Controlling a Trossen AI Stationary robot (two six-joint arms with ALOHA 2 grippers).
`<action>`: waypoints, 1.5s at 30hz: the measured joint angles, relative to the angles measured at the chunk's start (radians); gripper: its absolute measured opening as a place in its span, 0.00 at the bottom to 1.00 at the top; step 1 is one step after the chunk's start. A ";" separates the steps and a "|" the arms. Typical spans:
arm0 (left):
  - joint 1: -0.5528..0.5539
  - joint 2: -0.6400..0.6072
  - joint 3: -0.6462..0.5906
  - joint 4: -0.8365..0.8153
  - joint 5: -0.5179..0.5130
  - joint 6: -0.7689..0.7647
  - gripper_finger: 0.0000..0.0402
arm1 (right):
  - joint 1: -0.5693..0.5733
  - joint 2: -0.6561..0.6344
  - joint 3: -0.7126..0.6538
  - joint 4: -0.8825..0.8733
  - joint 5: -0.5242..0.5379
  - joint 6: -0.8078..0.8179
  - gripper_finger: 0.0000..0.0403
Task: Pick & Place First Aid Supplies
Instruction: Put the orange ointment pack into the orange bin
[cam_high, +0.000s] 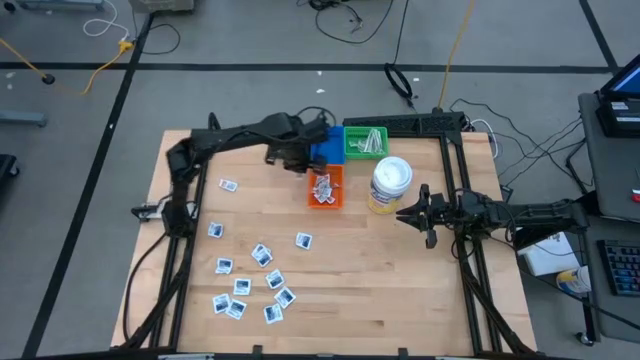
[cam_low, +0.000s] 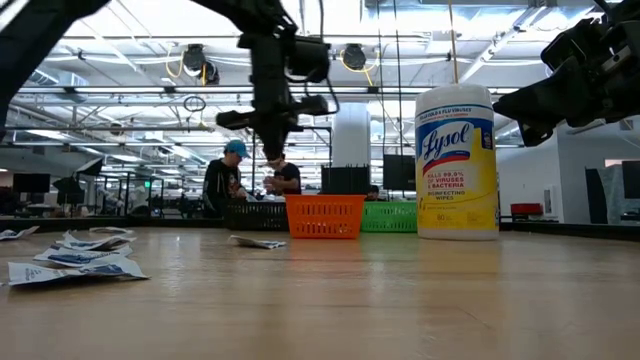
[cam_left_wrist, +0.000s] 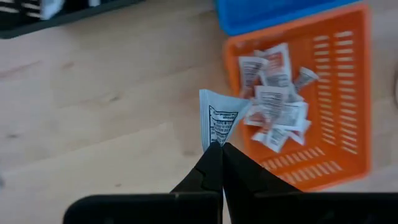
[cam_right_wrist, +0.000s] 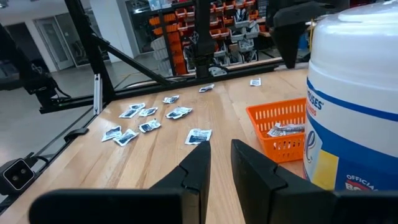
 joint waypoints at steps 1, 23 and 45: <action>-0.007 0.023 0.035 -0.013 0.006 0.004 0.00 | 0.000 0.000 0.000 0.000 0.000 0.000 0.15; -0.082 0.289 0.281 -0.009 0.026 0.032 0.00 | 0.000 0.000 0.000 0.000 0.000 0.000 0.15; -0.049 0.285 0.280 -0.001 0.072 0.025 0.60 | 0.000 0.000 0.000 0.000 0.000 0.000 0.15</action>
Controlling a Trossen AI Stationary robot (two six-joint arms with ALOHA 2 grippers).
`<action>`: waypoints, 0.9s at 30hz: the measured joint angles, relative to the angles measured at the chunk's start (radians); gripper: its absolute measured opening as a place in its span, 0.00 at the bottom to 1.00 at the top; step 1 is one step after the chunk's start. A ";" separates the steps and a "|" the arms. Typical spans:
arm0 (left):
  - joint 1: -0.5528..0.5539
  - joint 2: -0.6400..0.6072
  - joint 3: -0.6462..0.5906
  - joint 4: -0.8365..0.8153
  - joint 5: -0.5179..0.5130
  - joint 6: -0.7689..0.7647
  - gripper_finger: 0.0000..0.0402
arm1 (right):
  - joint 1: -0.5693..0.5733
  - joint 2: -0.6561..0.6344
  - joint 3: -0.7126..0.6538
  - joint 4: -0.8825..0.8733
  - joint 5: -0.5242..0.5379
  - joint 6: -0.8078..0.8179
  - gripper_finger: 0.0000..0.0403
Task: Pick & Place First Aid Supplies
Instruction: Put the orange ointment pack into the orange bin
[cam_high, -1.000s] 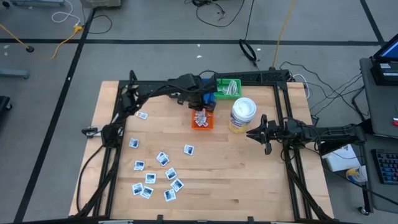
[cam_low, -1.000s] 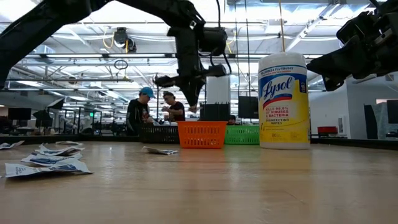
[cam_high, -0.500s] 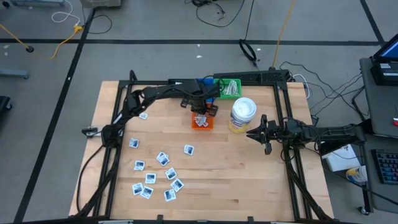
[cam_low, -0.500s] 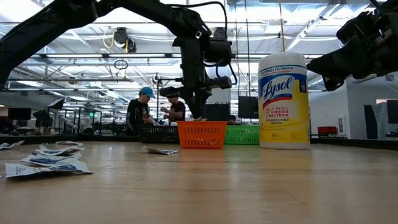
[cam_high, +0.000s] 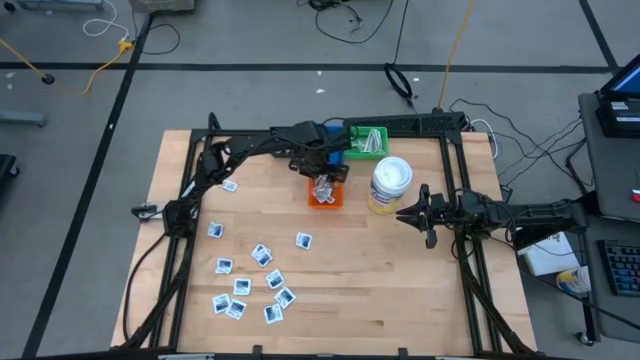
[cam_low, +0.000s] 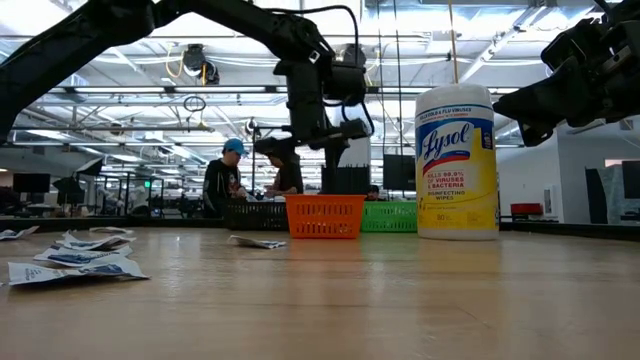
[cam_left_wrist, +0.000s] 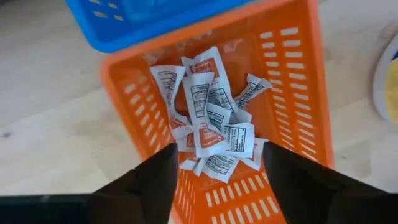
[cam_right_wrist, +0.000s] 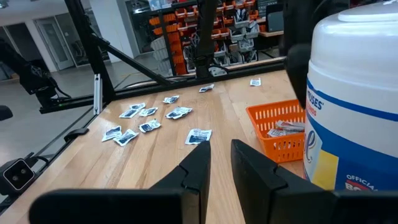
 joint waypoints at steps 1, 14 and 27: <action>0.005 -0.009 0.000 -0.002 0.001 0.000 0.61 | 0.000 0.000 0.000 0.000 0.000 0.000 0.15; 0.073 -0.086 0.000 -0.085 0.003 0.013 0.61 | 0.000 0.000 0.000 0.000 0.000 0.000 0.15; 0.107 -0.268 -0.333 0.028 0.000 0.028 0.60 | 0.000 0.000 0.000 0.000 0.000 0.000 0.15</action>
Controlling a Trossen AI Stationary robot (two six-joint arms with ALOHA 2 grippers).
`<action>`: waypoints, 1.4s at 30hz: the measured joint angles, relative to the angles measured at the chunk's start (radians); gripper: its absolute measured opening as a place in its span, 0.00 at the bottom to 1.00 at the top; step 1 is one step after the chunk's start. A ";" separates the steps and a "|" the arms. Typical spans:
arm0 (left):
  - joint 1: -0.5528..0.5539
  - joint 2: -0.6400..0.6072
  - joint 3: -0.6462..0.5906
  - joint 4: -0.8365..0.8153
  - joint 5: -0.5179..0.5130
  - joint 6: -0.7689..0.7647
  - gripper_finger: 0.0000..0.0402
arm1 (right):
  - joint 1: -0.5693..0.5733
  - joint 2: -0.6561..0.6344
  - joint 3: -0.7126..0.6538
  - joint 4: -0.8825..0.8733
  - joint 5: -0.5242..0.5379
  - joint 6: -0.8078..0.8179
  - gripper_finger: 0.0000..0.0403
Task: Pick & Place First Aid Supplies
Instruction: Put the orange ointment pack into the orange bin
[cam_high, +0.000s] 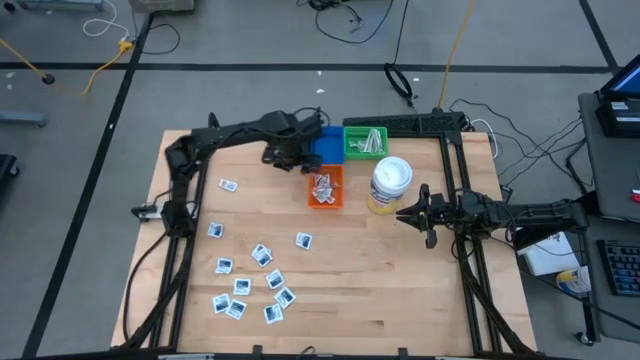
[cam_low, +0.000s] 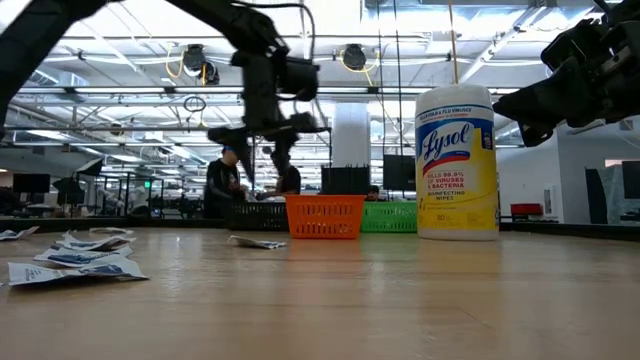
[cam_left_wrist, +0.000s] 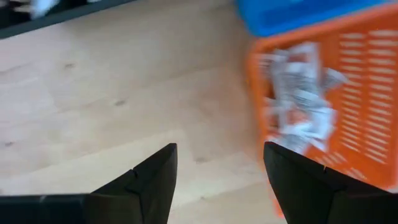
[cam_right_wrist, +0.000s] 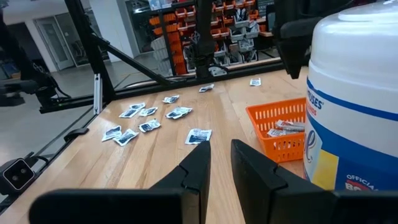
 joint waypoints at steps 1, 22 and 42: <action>0.006 -0.025 -0.046 0.022 -0.009 -0.007 0.60 | 0.000 0.000 0.000 0.000 0.000 0.000 0.15; 0.181 -0.601 -0.809 0.136 -0.263 -0.323 0.60 | 0.000 0.000 0.000 0.000 0.000 0.000 0.15; 0.178 -0.568 -0.993 0.283 -0.350 -0.490 0.60 | 0.000 0.000 0.000 0.000 0.000 0.000 0.15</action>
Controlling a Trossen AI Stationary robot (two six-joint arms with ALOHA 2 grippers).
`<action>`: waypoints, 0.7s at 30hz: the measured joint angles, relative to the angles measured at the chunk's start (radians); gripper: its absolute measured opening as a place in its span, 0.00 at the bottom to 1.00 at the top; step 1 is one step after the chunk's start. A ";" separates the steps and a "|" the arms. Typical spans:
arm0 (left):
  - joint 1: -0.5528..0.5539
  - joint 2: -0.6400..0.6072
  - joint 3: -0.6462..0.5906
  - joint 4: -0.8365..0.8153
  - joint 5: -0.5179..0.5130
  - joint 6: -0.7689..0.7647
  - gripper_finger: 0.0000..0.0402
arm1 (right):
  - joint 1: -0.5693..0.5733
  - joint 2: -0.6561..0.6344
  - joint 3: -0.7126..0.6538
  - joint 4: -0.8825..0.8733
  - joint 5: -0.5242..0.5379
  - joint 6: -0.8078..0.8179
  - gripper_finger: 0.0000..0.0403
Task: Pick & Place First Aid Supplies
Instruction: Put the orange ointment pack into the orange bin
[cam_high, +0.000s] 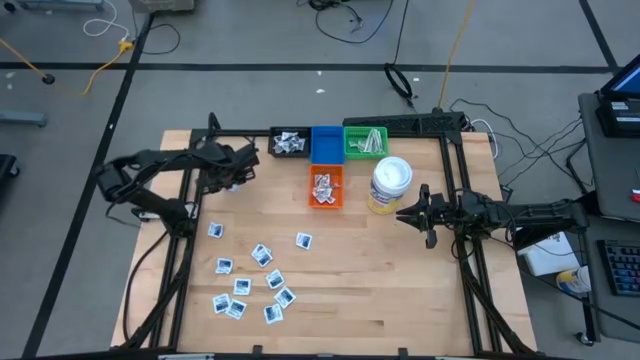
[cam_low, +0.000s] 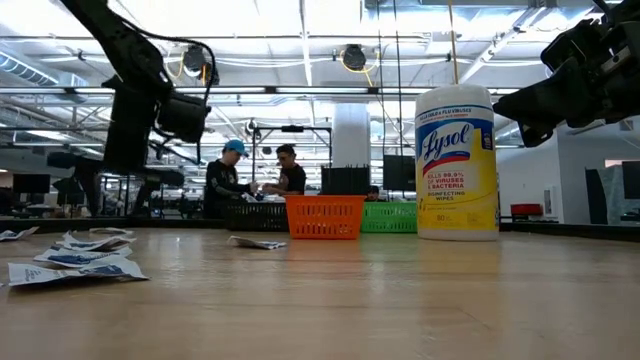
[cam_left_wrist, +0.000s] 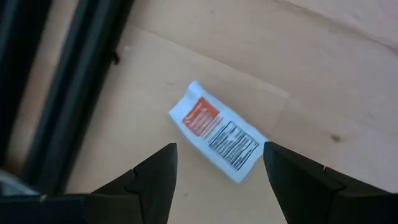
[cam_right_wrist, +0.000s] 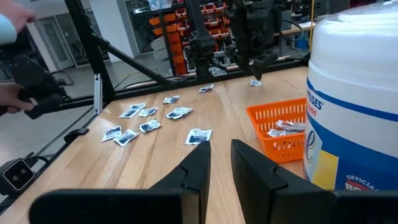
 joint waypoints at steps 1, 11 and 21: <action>-0.003 0.014 -0.002 0.015 -0.006 -0.005 0.60 | 0.000 0.000 0.000 0.000 0.000 0.000 0.15; -0.010 0.104 -0.004 0.039 -0.069 -0.019 0.60 | 0.000 0.000 0.000 0.000 0.000 0.000 0.15; -0.009 0.110 -0.004 0.091 -0.043 0.017 0.42 | 0.000 0.000 0.000 0.000 0.000 0.000 0.15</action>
